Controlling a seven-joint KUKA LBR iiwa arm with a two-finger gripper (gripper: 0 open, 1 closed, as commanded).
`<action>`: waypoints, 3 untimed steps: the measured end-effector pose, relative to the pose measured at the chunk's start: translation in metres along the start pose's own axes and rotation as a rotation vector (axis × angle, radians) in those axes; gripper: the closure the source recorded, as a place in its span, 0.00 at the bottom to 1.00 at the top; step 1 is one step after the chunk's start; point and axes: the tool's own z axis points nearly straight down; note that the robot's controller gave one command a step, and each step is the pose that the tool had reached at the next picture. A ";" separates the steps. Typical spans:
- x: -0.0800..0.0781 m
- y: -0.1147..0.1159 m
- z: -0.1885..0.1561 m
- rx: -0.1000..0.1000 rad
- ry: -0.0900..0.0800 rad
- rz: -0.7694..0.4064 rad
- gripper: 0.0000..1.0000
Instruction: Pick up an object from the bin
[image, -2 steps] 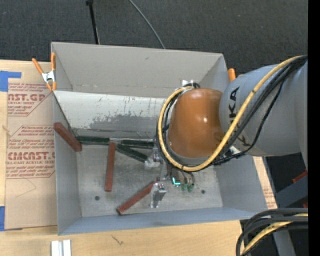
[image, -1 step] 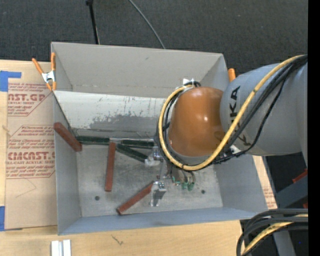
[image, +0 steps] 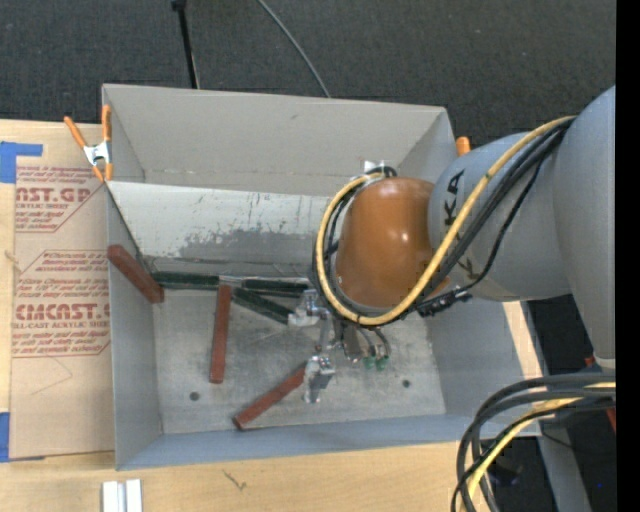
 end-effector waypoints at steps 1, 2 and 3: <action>0.015 -0.009 0.059 -0.002 -0.007 0.057 1.00; 0.015 -0.009 0.059 -0.002 -0.007 0.057 1.00; 0.002 -0.042 -0.118 0.001 -0.002 0.093 1.00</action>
Offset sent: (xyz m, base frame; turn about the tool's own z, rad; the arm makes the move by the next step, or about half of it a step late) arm 0.0000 0.0000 0.0000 0.0000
